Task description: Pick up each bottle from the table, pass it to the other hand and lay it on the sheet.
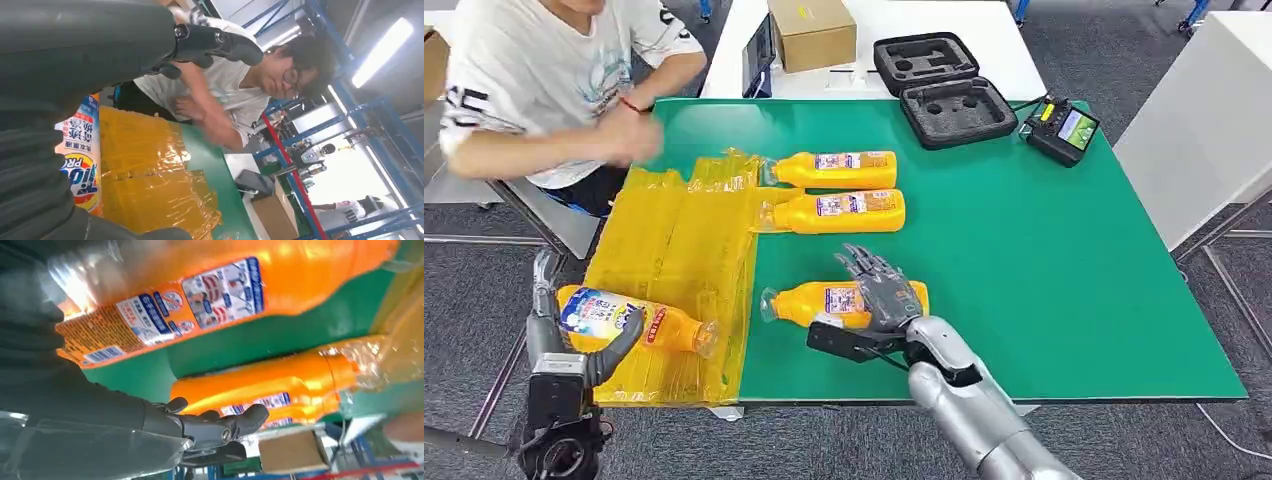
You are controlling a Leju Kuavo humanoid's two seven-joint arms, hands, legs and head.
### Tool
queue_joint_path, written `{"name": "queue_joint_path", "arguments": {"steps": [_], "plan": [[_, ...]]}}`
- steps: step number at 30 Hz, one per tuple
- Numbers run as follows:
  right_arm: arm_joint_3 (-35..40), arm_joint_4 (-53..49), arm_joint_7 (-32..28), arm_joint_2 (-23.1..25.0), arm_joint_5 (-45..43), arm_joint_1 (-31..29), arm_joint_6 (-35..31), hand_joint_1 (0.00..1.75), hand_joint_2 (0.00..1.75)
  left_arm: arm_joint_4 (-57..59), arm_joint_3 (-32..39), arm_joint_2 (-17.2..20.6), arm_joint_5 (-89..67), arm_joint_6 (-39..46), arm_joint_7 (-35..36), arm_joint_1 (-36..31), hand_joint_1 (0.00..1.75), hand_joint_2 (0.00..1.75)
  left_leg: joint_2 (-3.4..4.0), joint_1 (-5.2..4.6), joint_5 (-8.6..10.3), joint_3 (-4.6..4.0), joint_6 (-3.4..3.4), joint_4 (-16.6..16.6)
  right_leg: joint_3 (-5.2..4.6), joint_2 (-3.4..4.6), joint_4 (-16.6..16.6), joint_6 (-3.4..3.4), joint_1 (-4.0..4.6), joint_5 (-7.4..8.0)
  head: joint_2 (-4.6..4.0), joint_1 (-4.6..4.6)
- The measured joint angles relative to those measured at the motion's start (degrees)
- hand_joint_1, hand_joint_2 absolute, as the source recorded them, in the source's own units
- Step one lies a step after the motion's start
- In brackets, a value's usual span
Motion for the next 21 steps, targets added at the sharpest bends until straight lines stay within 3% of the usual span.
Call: {"name": "queue_joint_path", "arguments": {"steps": [10,21], "plan": [[1.11,8.68,1.47,0.17,-0.24,-3.43,4.44,0.00,1.75,-0.48,0.87,-0.37,0.00,0.02,0.72,0.63,0.00,1.75,-0.01,0.00,0.00,0.00,0.00,0.00,0.00,0.00,0.00,0.01,0.00,0.01,0.00,0.00],[1.86,14.52,4.09,0.66,0.88,-7.03,4.86,0.00,1.75,-0.48,1.31,-0.57,0.00,-0.13,0.96,0.86,0.00,1.75,-0.02,0.00,0.01,0.06,0.01,0.00,0.05,-0.01,0.00,0.00,0.00,0.01,0.00,0.00]]}}
